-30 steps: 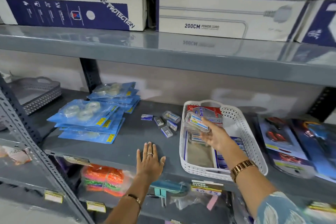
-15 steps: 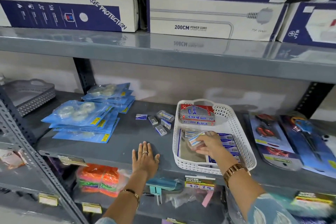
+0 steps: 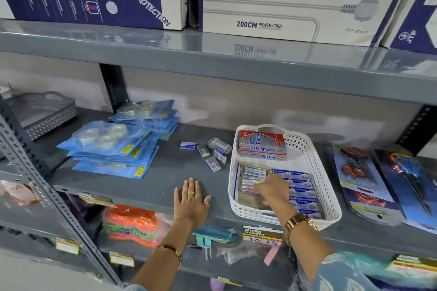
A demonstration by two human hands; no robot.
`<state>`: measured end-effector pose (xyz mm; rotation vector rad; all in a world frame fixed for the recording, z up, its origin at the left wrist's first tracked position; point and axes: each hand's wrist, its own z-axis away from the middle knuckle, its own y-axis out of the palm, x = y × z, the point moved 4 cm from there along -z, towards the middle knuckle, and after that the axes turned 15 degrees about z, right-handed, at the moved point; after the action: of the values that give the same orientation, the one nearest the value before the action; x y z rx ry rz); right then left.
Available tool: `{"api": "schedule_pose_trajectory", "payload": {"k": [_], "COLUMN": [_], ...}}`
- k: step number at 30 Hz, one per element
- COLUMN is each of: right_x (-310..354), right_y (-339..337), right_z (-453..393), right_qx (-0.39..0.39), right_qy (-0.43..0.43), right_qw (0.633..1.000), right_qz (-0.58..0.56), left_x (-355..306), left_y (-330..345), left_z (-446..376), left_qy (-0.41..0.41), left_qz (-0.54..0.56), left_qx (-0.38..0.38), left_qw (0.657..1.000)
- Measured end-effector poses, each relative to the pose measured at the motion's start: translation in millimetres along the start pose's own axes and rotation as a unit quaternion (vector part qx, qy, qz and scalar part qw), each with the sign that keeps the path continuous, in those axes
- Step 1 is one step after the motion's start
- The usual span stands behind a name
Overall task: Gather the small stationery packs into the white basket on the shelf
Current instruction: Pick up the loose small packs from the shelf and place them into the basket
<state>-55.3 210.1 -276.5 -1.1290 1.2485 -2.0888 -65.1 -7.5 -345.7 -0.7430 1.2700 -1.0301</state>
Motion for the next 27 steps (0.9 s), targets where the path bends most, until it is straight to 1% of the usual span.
{"api": "schedule_pose_trajectory", "payload": {"k": [2, 4, 6, 9, 13, 16, 19, 21, 23, 25, 27], "right_x": [3, 7, 12, 15, 20, 33, 59, 78, 97, 113, 128], "right_y": [-1, 0, -1, -3, -8, -16, -25, -27, -27, -24, -18], "right_z": [2, 3, 5, 7, 7, 9, 12, 13, 10, 2, -10], "right_qx": [-0.027, -0.045, -0.058, -0.071, -0.075, -0.113, -0.149, -0.165, -0.176, -0.171, -0.146], "right_qy": [-0.014, -0.014, -0.007, 0.001, -0.007, -0.037, -0.11, -0.165, -0.2, -0.232, -0.272], "right_qw": [0.995, 0.986, 0.978, 0.97, 0.967, 0.968, 0.963, 0.954, 0.945, 0.94, 0.934], "right_qz": [0.09, 0.157, 0.2, 0.233, 0.244, 0.223, 0.194, 0.19, 0.19, 0.184, 0.182], "left_x": [0, 1, 1, 0, 2, 10, 19, 22, 26, 28, 31], "left_y": [0, 0, 0, 0, -2, -8, -13, -16, -20, -22, -24], "left_z": [0, 0, 0, 0, 2, 2, -1, -3, -8, -13, -20], "left_qy": [0.0, 0.001, 0.0, 0.002, 0.012, 0.014, 0.016, 0.02, 0.019, 0.018, 0.017], "left_qz": [0.003, 0.005, 0.005, 0.002, 0.019, 0.026, 0.023, 0.019, 0.018, 0.015, 0.017], "left_qx": [0.0, 0.001, 0.001, -0.004, -0.015, -0.024, -0.024, -0.019, -0.012, -0.009, -0.009], "left_qw": [1.0, 1.0, 1.0, 1.0, 1.0, 0.999, 0.999, 0.999, 1.0, 1.0, 1.0]}}
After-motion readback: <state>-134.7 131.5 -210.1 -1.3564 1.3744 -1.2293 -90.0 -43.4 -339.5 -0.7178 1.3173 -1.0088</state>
